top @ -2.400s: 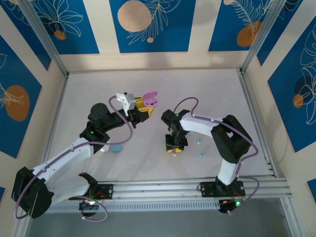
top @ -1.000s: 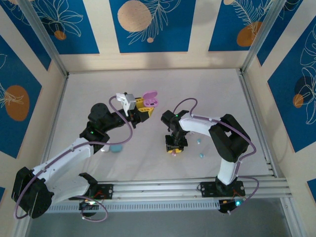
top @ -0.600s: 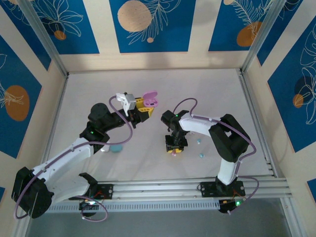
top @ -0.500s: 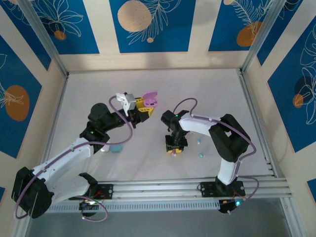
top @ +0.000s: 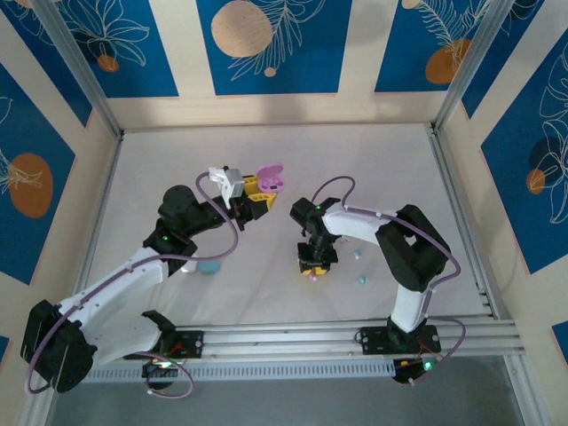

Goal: Insert wireless bluetooth earbuds into charging case

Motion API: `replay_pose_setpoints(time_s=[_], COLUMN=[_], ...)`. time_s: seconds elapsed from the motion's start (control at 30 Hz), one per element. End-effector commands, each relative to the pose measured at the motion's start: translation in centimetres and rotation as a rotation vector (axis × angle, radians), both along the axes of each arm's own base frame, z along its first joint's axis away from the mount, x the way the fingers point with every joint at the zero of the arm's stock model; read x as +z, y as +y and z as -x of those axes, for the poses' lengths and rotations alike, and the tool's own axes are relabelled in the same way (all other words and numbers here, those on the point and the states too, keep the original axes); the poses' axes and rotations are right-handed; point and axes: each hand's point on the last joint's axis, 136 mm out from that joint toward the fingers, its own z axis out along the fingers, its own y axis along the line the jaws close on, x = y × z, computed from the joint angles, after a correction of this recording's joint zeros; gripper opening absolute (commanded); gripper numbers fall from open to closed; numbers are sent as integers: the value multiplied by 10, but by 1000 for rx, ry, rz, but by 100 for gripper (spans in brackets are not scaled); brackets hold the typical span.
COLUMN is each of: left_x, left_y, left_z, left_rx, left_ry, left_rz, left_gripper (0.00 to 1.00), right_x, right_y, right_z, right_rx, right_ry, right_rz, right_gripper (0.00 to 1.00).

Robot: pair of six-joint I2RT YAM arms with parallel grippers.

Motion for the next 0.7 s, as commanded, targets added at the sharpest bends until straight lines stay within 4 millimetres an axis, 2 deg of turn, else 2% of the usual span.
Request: replay_pose_setpoints(time_s=[0.0, 0.67], left_x=[5, 0], left_y=[-3, -2], left_z=[2, 3], left_rx=[-9, -7], left_ry=[-14, -9], left_rz=[23, 14], left_gripper=[25, 25], right_x=[4, 3], right_y=[0, 2], right_z=[6, 5], right_rx=[4, -23], right_ry=[24, 22], right_rz=[-3, -24], right_gripper=[29, 29])
